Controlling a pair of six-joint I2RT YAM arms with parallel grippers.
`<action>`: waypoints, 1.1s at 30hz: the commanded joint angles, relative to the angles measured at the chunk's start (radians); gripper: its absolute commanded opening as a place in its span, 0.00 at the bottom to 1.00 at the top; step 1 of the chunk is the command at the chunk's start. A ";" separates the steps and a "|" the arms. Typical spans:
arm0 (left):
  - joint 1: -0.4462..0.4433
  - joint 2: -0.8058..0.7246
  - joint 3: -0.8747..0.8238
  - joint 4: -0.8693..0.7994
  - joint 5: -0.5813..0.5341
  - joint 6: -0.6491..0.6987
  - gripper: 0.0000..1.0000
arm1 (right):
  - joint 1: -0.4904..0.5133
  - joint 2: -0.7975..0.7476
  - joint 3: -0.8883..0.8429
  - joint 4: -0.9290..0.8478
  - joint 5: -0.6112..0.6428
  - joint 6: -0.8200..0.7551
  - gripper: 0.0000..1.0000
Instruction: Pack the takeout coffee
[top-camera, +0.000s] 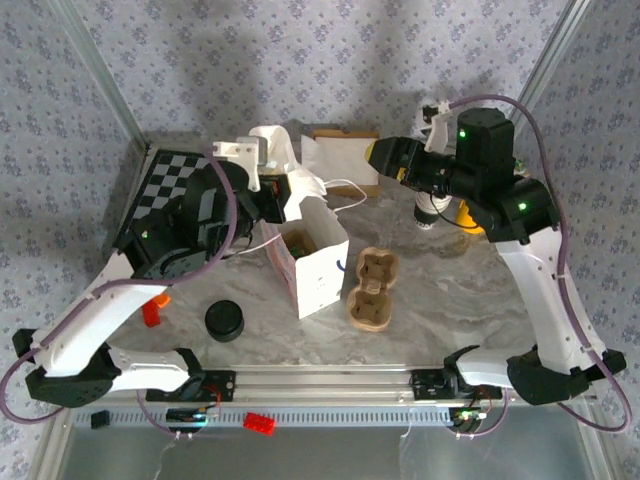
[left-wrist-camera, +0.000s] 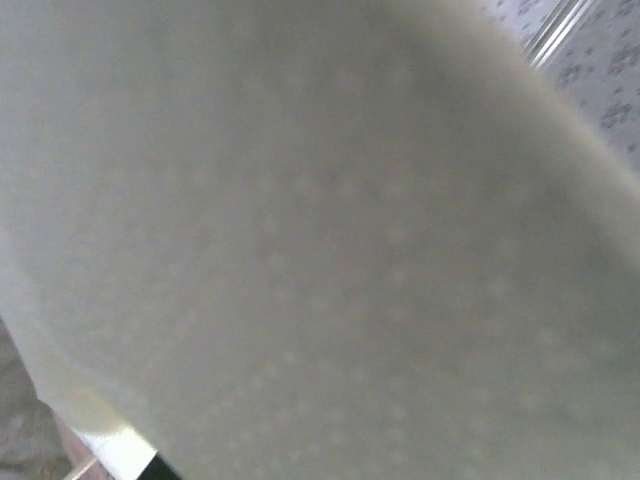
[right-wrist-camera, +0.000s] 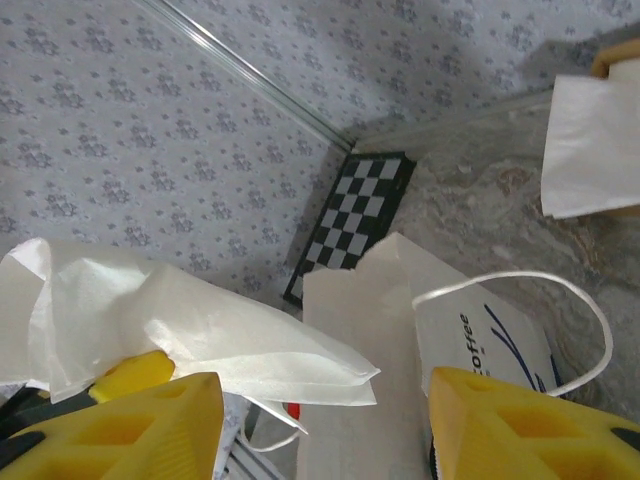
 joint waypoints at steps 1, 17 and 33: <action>0.002 0.025 0.041 -0.103 -0.053 -0.081 0.00 | -0.012 -0.032 -0.032 0.043 -0.057 0.018 0.59; 0.038 0.176 0.131 -0.149 0.018 -0.089 0.00 | -0.025 -0.058 -0.097 0.086 -0.073 0.044 0.62; 0.046 0.280 0.243 -0.180 0.047 -0.081 0.00 | -0.043 -0.066 -0.102 0.087 -0.089 0.048 0.62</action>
